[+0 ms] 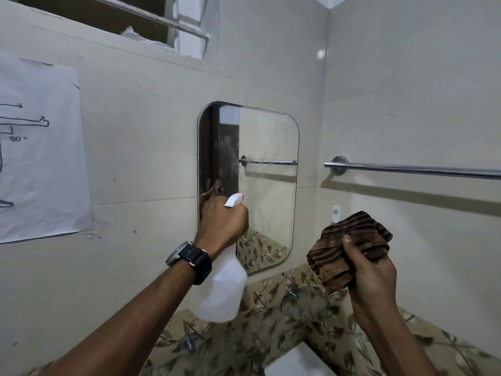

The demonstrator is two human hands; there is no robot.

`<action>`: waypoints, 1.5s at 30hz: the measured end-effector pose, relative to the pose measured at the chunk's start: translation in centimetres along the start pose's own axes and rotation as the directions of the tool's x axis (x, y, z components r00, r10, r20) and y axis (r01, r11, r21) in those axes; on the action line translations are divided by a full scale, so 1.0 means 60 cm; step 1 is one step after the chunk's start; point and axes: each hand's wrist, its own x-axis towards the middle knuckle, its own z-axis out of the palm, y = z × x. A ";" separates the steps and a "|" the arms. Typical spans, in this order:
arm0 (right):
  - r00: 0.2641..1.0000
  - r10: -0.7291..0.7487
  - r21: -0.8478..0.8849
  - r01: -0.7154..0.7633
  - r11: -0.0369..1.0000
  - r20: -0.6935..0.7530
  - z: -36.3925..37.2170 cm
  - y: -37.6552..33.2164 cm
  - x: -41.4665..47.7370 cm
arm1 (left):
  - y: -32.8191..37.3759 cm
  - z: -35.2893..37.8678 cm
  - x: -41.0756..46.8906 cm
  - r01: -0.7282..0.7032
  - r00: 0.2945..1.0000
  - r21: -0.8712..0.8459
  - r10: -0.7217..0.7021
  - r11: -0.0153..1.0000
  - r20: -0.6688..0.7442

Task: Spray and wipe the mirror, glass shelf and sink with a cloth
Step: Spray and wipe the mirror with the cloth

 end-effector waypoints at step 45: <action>0.866 -0.464 -0.521 0.487 0.701 0.185 0.304 0.037 0.412 | 0.020 -0.106 0.072 -0.019 0.963 -0.028 0.011 0.999 -0.270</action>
